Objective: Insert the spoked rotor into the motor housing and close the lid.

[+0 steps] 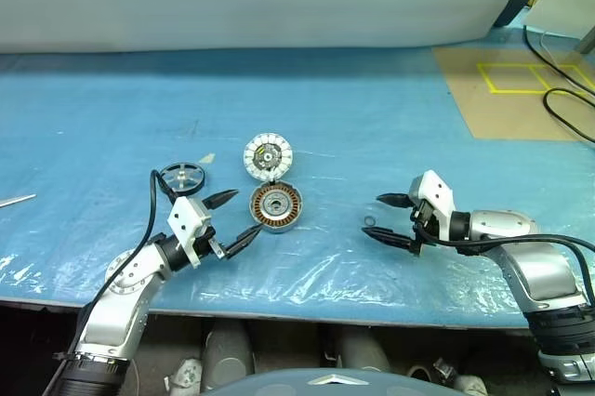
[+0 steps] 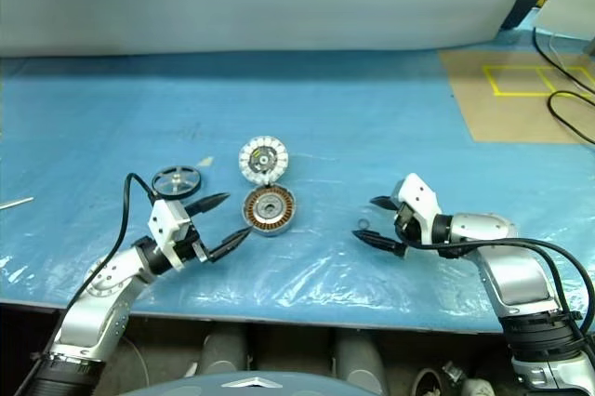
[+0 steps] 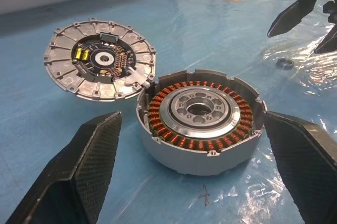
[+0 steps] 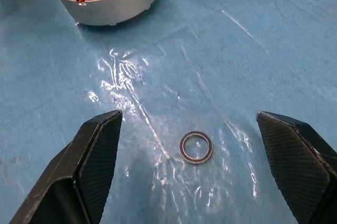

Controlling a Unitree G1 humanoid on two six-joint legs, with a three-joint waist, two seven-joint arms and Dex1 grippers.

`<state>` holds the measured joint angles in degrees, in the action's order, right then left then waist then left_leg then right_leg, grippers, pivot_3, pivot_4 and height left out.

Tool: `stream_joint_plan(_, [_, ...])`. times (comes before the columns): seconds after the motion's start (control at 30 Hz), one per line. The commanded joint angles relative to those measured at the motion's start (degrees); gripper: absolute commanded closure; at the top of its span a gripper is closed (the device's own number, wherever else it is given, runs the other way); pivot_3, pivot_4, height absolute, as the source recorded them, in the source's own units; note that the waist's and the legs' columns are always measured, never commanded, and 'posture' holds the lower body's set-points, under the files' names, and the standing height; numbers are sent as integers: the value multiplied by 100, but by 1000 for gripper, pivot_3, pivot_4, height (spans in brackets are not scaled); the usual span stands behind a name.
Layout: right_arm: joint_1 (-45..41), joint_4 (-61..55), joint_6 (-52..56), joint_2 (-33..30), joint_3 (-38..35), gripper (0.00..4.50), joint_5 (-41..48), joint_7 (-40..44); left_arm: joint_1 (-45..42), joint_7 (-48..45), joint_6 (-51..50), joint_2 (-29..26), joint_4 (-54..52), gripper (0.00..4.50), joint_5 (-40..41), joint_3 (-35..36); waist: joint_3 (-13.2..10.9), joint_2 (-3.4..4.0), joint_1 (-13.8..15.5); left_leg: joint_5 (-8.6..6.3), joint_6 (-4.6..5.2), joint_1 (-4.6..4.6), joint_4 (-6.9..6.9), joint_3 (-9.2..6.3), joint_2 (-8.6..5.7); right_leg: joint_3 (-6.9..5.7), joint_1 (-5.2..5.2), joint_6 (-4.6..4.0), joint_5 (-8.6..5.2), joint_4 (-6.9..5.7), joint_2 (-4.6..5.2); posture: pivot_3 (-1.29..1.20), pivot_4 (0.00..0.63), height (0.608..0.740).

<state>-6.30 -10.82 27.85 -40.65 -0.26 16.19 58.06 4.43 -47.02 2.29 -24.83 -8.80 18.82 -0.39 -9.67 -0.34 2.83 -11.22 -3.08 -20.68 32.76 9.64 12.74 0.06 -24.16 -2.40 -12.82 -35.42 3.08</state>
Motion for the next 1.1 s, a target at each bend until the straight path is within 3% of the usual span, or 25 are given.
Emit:
stream_joint_plan(0.03, [9, 30, -150, 58, 17, 185, -13, -144, -59, -45, 109, -22, -59, 0, 10, 5, 0, 0, -6, 0, 0, 1, 0, 0, 0, 0, 0, 0, 0, -1, 0, 0, 150, 740])
stream_joint_plan(0.4, [43, 400, -371, 14, 446, 185, -292, -191, -25, -25, -87, -85, -285, 0, 31, -4, 0, 0, -3, 0, 0, -1, 0, 0, -1, 0, 0, 1, -1, 0, 1, 0, 150, 740])
stream_joint_plan(1.0, [206, 558, -529, -48, 343, 185, -277, -184, -73, -5, -129, -125, -220, 0, 2, 0, 1, -1, 7, 0, 1, 6, 1, 0, -1, -1, 9, 1, -1, 0, 2, 0, 150, 740])
stream_joint_plan(1.1, [156, 646, -558, -42, 345, 755, -327, -245, -118, -6, -124, -119, -189, 0, -7, -7, 2, -1, 8, 0, 1, 7, 1, 0, -1, -1, 10, 1, -1, 0, 2, 0, 150, 740])
